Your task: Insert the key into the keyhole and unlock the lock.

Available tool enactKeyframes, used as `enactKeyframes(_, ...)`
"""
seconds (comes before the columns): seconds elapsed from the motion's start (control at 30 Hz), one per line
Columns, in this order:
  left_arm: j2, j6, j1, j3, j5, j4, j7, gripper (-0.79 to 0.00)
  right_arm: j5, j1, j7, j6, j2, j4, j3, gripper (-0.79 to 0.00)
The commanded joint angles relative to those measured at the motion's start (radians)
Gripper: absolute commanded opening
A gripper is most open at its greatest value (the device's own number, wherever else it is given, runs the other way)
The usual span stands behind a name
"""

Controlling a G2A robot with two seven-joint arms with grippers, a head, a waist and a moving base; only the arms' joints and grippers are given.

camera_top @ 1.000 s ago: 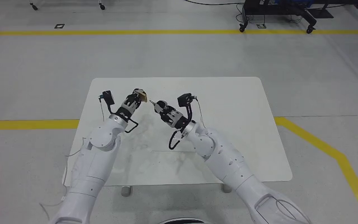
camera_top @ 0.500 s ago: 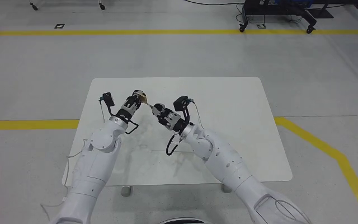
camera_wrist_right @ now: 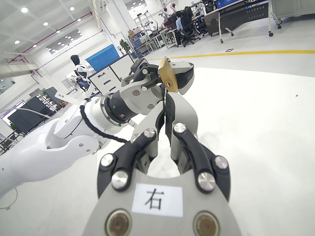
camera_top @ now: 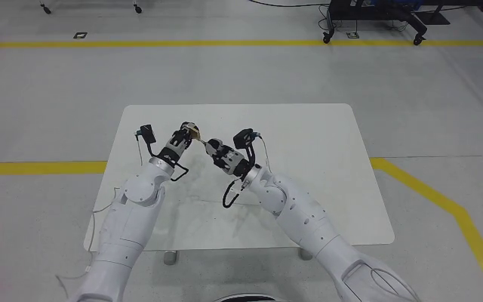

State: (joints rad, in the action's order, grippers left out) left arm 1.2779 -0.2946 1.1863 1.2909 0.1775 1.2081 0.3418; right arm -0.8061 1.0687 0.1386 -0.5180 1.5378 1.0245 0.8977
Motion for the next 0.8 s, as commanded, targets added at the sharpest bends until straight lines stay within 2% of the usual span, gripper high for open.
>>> enactKeyframes(0.0,0.000,-0.002,0.000,0.002,-0.001,-0.001,-0.002,-0.785,0.002,0.000,0.002,-0.007,0.000,0.000,0.003,-0.785)
enactKeyframes(0.77,0.002,-0.040,0.018,0.002,-0.069,0.019,-0.038,-0.785,-0.017,-0.002,0.015,0.026,0.007,-0.011,0.002,-0.785)
